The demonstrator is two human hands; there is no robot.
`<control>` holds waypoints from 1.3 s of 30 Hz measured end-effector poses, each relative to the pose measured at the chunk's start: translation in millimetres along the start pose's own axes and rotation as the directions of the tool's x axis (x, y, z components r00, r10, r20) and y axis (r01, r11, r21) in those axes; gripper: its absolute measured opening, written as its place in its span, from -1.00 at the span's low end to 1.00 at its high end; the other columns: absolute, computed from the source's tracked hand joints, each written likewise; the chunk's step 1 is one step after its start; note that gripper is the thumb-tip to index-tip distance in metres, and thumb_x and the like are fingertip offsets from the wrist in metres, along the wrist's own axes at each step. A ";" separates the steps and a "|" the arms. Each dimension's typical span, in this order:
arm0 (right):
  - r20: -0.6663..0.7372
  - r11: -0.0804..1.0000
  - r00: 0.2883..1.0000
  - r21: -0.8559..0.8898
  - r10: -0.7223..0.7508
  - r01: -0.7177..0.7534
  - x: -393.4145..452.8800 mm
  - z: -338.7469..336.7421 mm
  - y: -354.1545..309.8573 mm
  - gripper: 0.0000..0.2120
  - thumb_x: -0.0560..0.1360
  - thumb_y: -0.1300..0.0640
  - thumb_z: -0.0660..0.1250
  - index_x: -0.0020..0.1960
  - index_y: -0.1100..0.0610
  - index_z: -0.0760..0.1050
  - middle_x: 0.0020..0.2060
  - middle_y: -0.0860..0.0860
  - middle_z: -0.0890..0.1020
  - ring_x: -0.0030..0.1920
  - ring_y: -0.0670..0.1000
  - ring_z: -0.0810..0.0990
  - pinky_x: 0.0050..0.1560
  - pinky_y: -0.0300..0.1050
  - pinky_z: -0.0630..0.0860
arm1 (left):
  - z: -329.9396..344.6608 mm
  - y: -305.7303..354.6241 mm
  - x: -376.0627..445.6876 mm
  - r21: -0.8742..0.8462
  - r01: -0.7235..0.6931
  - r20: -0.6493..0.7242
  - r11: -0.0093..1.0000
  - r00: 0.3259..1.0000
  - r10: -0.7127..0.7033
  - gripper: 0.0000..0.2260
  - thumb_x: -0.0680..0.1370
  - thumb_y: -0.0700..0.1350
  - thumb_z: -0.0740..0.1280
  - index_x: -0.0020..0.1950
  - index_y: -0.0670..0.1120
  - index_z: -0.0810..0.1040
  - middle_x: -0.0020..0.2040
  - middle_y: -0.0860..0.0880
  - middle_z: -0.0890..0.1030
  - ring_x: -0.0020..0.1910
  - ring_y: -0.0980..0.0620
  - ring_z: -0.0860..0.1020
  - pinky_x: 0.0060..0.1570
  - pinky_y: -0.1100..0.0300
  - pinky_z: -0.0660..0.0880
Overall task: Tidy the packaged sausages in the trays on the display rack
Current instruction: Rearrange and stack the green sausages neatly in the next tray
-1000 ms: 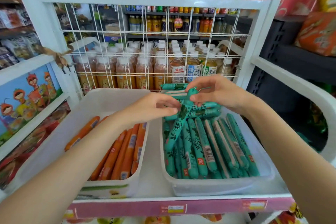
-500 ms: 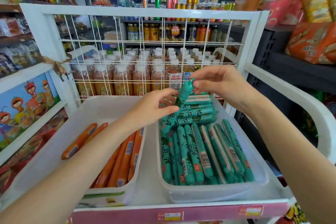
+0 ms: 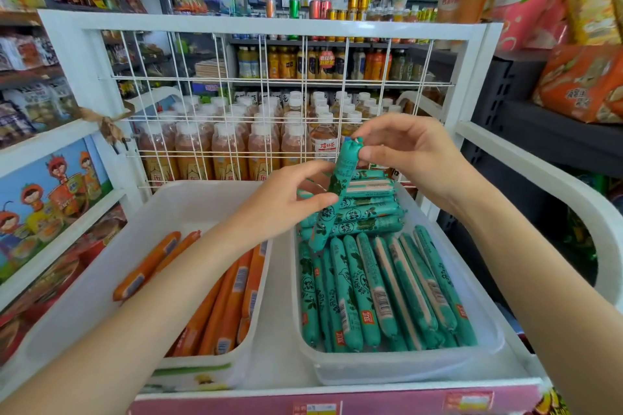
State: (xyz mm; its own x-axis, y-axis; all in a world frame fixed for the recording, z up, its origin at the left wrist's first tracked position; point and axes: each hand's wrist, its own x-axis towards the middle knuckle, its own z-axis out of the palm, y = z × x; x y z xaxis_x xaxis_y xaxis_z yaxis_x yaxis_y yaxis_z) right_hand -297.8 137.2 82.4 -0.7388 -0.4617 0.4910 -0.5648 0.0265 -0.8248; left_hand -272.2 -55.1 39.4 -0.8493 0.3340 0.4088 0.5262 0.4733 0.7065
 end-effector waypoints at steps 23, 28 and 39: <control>0.021 0.998 0.998 -0.041 0.058 -0.057 -11.7 23.1 26.9 -0.64 0.29 0.25 0.45 0.04 0.02 0.51 -0.23 -0.14 0.69 -0.14 -0.10 0.66 -0.05 -0.27 0.55 | -27.0 10.1 29.5 -0.929 0.160 -0.106 0.335 0.752 -0.651 -0.98 0.54 -0.22 0.27 -0.08 -0.16 0.46 -0.16 -0.14 0.60 -0.12 -0.03 0.59 -0.27 0.20 0.60; 0.024 0.989 0.999 0.142 0.048 -0.051 -11.9 25.2 25.5 -0.69 0.32 0.25 0.36 0.07 0.11 0.52 -0.21 -0.07 0.70 -0.18 -0.07 0.67 -0.09 -0.25 0.56 | -29.0 11.8 29.2 -0.935 0.136 -0.115 0.328 0.759 -0.641 -0.97 0.54 -0.21 0.28 -0.06 -0.16 0.47 -0.15 -0.13 0.60 -0.07 -0.05 0.60 -0.28 0.19 0.61; -0.174 0.862 0.945 0.480 0.276 -0.164 -8.9 12.7 41.9 -0.74 0.41 0.28 0.30 0.09 0.23 0.53 -0.12 0.09 0.69 -0.10 0.01 0.66 -0.02 -0.24 0.58 | -4.7 2.8 37.2 -0.970 0.030 -0.134 0.240 0.759 -0.637 -0.92 0.55 -0.28 0.24 0.03 -0.20 0.44 -0.01 -0.18 0.59 -0.09 -0.03 0.60 -0.19 0.18 0.61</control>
State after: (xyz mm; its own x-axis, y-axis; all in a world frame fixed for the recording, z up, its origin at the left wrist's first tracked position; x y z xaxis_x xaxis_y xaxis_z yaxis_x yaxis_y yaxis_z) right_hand -310.3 131.2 39.8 -0.9184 -0.2745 0.2849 -0.1895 -0.3270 -0.9259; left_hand -302.5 -45.2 59.3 -0.9855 -0.1576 -0.0624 0.0596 -0.6668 0.7428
